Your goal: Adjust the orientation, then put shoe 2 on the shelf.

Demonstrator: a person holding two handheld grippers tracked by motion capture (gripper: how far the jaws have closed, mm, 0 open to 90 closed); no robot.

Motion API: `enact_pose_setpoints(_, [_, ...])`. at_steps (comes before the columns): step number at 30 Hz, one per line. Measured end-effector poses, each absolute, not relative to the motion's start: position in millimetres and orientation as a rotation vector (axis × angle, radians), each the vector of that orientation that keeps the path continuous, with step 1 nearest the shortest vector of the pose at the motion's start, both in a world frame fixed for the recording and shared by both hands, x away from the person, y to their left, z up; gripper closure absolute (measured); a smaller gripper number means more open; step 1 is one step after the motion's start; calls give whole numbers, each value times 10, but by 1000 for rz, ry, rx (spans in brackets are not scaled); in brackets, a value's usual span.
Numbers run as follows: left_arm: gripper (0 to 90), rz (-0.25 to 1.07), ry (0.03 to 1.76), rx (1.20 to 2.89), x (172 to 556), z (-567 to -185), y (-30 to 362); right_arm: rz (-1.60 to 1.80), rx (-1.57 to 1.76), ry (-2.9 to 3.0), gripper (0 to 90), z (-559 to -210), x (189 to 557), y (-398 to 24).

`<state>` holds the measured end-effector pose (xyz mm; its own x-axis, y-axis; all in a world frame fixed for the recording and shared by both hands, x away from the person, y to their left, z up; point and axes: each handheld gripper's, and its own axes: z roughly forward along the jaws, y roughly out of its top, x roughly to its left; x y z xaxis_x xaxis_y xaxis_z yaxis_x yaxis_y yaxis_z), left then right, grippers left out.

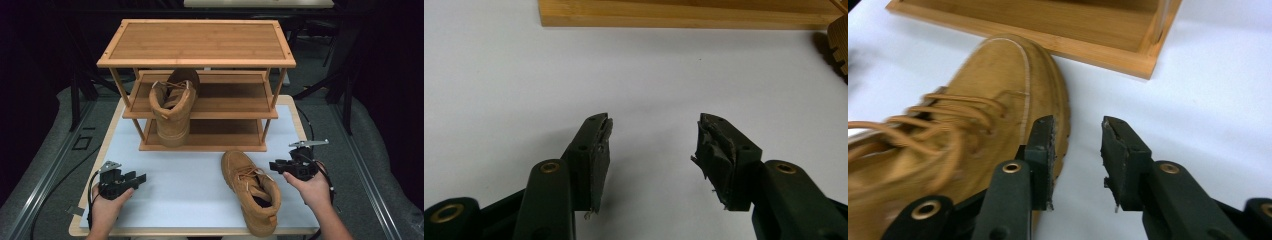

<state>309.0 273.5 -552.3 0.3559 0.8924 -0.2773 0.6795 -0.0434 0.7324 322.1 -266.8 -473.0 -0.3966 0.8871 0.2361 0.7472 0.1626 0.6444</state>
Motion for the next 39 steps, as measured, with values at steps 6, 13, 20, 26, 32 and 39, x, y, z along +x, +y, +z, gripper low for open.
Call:
enact_pose_setpoints(6, [464,319,1388,1784,3091,-5518,2731,959,1517,2333,605,-4367,3171,-2562])
enact_pose_setpoints(13, [464,313,1388,1788,3086,-5521,2726,855,1462,2433,575,-4080,3160,-2430])
enact_pose_setpoints(20, [463,307,1391,1790,3089,-5529,2731,696,1409,2570,595,-3950,3132,-2301])
enact_pose_setpoints(26, [461,311,1390,1790,3089,-5532,2726,542,1352,2625,607,-3901,3066,-2182])
enact_pose_setpoints(32, [461,314,1390,1792,3085,-5526,2725,463,1419,2653,642,-3885,3063,-2165])
enact_pose_setpoints(39, [461,311,1387,1796,3090,-5530,2731,402,1474,2687,676,-3867,3045,-2177])
